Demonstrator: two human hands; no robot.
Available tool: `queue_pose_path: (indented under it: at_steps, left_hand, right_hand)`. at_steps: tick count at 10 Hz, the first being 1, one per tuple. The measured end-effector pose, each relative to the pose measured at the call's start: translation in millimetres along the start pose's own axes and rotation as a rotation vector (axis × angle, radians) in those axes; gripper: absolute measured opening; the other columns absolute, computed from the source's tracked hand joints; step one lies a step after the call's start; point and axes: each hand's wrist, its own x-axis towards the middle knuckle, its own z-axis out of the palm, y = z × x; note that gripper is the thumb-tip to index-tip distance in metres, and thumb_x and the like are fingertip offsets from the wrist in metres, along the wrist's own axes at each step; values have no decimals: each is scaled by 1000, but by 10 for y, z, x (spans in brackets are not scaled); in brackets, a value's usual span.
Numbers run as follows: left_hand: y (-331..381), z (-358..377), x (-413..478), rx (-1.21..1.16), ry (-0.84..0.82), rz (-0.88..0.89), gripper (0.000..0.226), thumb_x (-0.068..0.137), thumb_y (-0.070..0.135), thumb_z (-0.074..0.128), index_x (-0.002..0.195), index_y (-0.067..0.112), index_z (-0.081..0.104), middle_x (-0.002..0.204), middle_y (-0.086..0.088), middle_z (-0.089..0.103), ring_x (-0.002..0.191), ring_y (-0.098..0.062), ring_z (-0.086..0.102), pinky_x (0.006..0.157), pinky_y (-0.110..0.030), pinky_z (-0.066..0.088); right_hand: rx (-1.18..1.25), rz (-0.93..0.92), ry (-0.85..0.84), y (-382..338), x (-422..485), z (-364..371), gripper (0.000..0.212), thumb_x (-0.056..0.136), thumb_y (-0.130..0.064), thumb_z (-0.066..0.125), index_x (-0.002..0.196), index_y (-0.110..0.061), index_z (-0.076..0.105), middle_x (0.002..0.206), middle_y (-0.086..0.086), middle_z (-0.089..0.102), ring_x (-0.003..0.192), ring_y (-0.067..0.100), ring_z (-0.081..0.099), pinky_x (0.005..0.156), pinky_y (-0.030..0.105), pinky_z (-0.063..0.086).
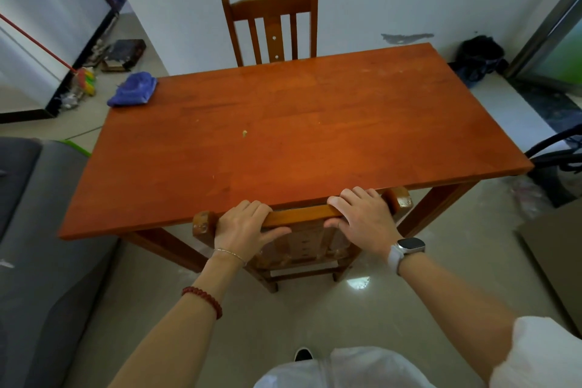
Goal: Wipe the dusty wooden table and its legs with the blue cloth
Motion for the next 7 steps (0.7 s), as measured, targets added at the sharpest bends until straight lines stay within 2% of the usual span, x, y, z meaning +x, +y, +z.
queue_pose_path:
  at_steps: [1, 2, 3, 4, 5, 6, 7]
  left_hand:
    - [-29, 8, 36, -6, -25, 6, 58, 80, 69, 30, 70, 19, 58, 61, 7, 57, 54, -12, 52, 42, -20, 37]
    - [-52, 21, 74, 10, -32, 6, 64, 82, 71, 20, 71, 20, 57, 62, 7, 56, 54, -12, 52, 42, -20, 36]
    - [-74, 42, 117, 14, -67, 15, 63, 81, 70, 22, 72, 19, 58, 62, 7, 57, 54, -13, 53, 41, -20, 38]
    - [-92, 42, 160, 30, -86, 12, 67, 81, 71, 16, 72, 20, 57, 62, 7, 56, 54, -12, 52, 41, -19, 37]
    - [-84, 58, 175, 69, -94, -7, 65, 81, 71, 18, 71, 20, 56, 63, 8, 56, 54, -11, 51, 40, -19, 35]
    - [-82, 28, 195, 83, -119, -22, 71, 84, 71, 10, 73, 20, 58, 64, 8, 56, 55, -11, 51, 43, -19, 35]
    - [-7, 62, 132, 64, -99, -67, 66, 83, 69, 18, 80, 19, 62, 71, 5, 60, 62, -15, 55, 51, -25, 42]
  right_hand:
    - [-4, 8, -34, 16, 46, -8, 46, 82, -57, 34, 93, -20, 61, 77, -3, 61, 68, 20, 58, 60, 31, 47]
    - [-9, 20, -67, 18, 98, -26, 48, 81, -57, 34, 93, -20, 62, 77, -3, 61, 67, 19, 59, 59, 30, 47]
    - [-2, 23, -88, 20, 141, -27, 49, 81, -56, 33, 93, -19, 62, 78, -2, 62, 69, 20, 59, 60, 32, 48]
    - [50, 36, -156, 30, 180, -47, 48, 84, -56, 38, 100, -18, 62, 85, 1, 63, 77, 22, 59, 67, 37, 47]
    - [-7, 44, -145, 39, 223, -62, 49, 82, -56, 33, 95, -20, 62, 80, -2, 63, 70, 20, 60, 61, 36, 49]
    - [13, 61, -165, 36, 222, -56, 49, 81, -57, 31, 93, -21, 62, 78, -3, 63, 68, 19, 60, 59, 34, 48]
    - [116, 86, -209, 3, 229, -93, 55, 82, -60, 28, 105, -20, 61, 95, 0, 64, 87, 23, 60, 74, 40, 46]
